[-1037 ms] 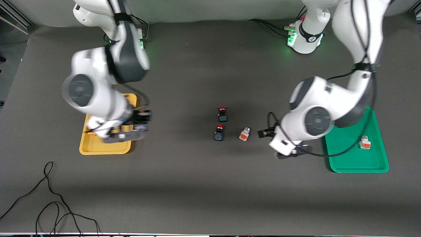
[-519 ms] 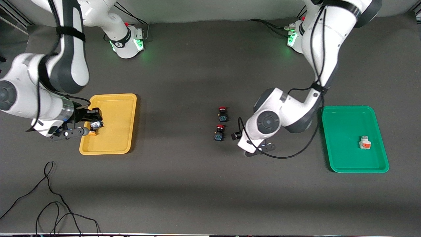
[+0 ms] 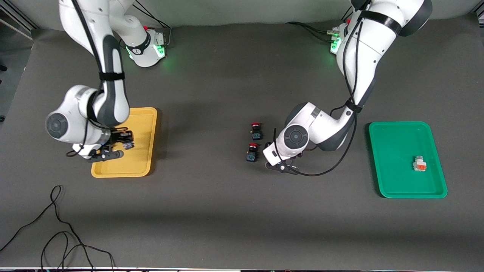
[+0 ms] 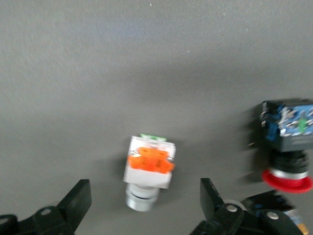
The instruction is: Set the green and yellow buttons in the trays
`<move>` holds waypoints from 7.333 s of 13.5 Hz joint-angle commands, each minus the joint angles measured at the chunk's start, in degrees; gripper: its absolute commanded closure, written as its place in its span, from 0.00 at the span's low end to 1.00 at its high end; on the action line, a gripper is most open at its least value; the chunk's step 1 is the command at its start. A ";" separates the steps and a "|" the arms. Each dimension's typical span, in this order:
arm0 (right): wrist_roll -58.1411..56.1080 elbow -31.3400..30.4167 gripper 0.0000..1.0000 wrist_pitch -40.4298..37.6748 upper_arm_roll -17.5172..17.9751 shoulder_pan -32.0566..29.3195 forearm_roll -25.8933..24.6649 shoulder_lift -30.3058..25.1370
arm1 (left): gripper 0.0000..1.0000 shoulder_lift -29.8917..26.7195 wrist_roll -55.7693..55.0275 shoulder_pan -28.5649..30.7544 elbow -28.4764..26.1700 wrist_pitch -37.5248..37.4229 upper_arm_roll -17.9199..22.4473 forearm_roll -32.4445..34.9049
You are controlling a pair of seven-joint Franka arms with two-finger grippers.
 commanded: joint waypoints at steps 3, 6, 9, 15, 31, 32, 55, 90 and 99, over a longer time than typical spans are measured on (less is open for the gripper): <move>-1.62 2.67 0.58 -0.10 3.90 -5.15 2.83 4.11 | 0.00 -1.13 4.43 -0.67 -1.55 1.88 1.15 3.39; -0.91 5.21 0.07 -3.42 3.55 -5.33 2.83 3.41 | 0.00 -1.04 3.82 -1.46 -1.73 1.97 1.15 3.30; 3.38 13.02 0.00 -14.57 0.22 -4.54 0.12 3.05 | 0.00 -0.60 3.55 -2.07 -1.73 2.32 1.15 3.30; 8.32 28.68 0.00 -31.20 -3.56 -4.27 -5.96 -1.07 | 0.02 2.30 2.41 -2.43 -2.08 7.94 1.32 3.39; 19.81 31.44 0.00 -35.54 18.32 -18.45 -28.07 -24.07 | 1.00 -13.42 -2.08 7.05 8.01 -28.75 0.88 2.24; 21.40 28.54 0.00 -33.70 25.27 -23.65 -30.46 -27.15 | 1.00 -14.74 -1.90 8.20 9.42 -31.75 1.14 2.24; 23.79 29.13 0.00 -31.30 58.57 -60.08 -34.08 -31.75 | 1.00 -10.71 25.09 41.87 -22.56 18.05 3.34 5.40; 25.81 29.92 0.00 -31.48 58.30 -60.08 -33.29 -31.31 | 0.01 -29.07 26.05 8.50 13.30 -48.57 20.45 -3.10; 25.81 29.92 0.00 -31.39 58.30 -60.17 -33.29 -31.22 | 0.00 -41.73 25.44 9.87 -7.35 -25.99 20.75 -9.58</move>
